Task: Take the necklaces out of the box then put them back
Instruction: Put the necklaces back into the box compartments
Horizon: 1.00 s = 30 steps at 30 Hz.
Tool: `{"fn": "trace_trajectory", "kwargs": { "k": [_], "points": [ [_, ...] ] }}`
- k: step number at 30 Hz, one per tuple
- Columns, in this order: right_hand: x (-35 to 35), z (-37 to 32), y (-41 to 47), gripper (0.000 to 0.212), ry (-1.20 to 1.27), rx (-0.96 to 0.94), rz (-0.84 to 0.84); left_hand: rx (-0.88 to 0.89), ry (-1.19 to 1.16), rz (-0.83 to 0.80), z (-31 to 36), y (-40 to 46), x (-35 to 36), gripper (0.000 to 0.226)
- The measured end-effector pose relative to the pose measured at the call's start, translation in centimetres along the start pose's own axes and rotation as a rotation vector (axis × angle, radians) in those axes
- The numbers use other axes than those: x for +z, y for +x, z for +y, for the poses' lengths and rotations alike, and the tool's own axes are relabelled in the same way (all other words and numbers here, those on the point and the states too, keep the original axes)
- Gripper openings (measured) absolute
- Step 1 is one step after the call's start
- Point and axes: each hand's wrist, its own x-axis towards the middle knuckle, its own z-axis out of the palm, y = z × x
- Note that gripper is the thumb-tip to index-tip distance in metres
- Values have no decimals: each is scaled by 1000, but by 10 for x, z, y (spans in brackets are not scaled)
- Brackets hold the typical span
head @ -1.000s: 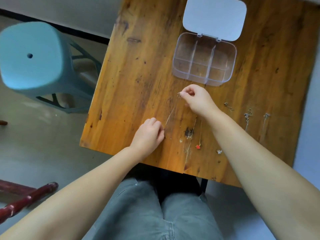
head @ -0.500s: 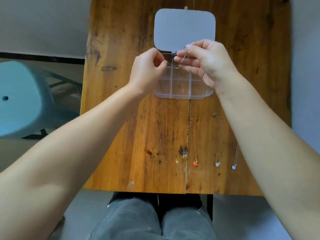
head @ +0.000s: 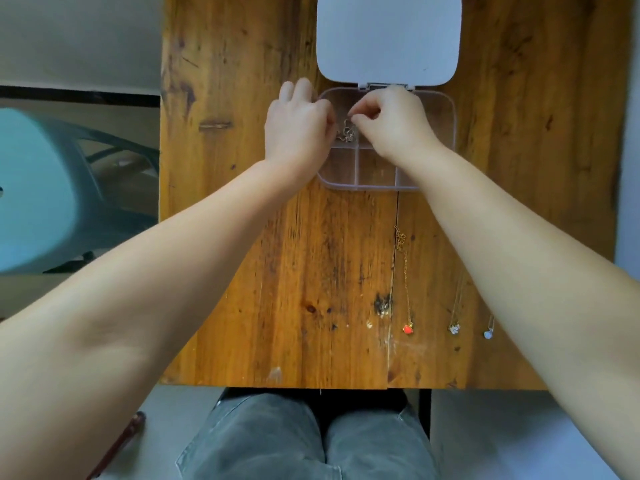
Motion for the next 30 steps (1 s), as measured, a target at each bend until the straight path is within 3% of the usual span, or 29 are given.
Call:
{"fn": "trace_trajectory", "kwargs": {
  "k": [6, 10, 14, 18, 23, 27, 30],
  "points": [
    [-31, 15, -47, 19, 136, -33, 47, 84, -232, 77, 25, -57, -12, 13],
    [-20, 61, -115, 16, 44, 43, -110, 193, -355, -172, 75, -140, 5, 14],
    [7, 99, -149, 24, -138, 123, -177, 228, -308, -417, 124, -200, 35, 22],
    [29, 99, -148, 34, -270, 16, -52, 208, -216, -420, 144, -221, 56, 30],
    [37, 95, -147, 17, -423, -120, -34, 337, -107, -410, 140, -219, 67, 26],
    [23, 97, -150, 15, -178, 37, -102, 352, -106, -454, 136, -216, 65, 19],
    [-1, 92, -151, 11, 172, 183, -123, 172, -310, -421, 131, -208, 51, 6]
  ]
}}
